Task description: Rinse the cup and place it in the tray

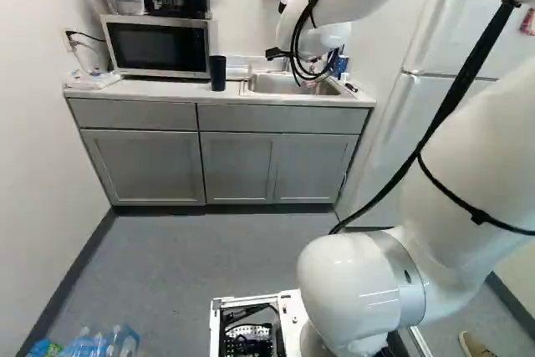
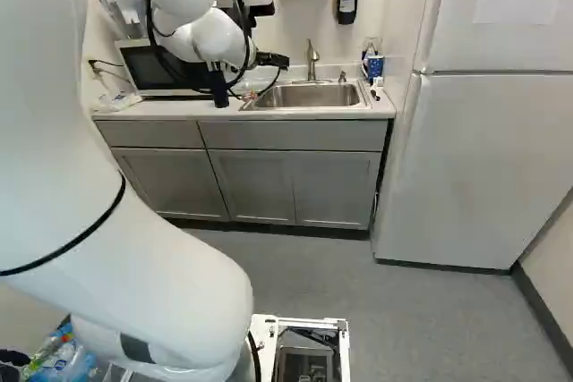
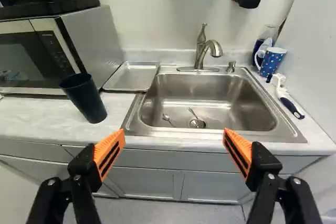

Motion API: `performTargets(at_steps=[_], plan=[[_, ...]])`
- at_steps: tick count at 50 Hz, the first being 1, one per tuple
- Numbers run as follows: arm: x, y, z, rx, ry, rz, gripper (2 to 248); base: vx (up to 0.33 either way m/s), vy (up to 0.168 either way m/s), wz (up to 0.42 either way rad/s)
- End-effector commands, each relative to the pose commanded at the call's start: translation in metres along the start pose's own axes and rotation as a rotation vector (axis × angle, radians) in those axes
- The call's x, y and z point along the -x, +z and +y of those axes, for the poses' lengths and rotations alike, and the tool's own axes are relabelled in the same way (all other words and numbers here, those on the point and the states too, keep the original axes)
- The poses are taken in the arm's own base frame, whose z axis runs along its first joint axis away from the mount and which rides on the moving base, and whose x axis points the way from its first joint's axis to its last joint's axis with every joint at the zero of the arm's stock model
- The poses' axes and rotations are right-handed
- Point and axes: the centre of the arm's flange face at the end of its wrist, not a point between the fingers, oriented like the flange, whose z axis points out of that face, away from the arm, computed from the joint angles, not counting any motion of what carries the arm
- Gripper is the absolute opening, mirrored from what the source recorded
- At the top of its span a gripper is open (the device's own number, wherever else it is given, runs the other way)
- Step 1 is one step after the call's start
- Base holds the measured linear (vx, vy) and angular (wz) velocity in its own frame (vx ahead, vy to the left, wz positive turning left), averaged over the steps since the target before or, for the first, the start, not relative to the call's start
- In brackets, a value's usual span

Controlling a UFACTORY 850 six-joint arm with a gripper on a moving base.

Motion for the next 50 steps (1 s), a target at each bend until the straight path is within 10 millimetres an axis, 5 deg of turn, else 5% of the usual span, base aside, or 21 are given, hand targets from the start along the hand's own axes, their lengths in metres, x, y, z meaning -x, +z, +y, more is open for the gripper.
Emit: performTargets(at_steps=[50], plan=[[-0.045,-0.004,0.0,0.0,0.0,0.022,247,0.0,0.0,0.0]])
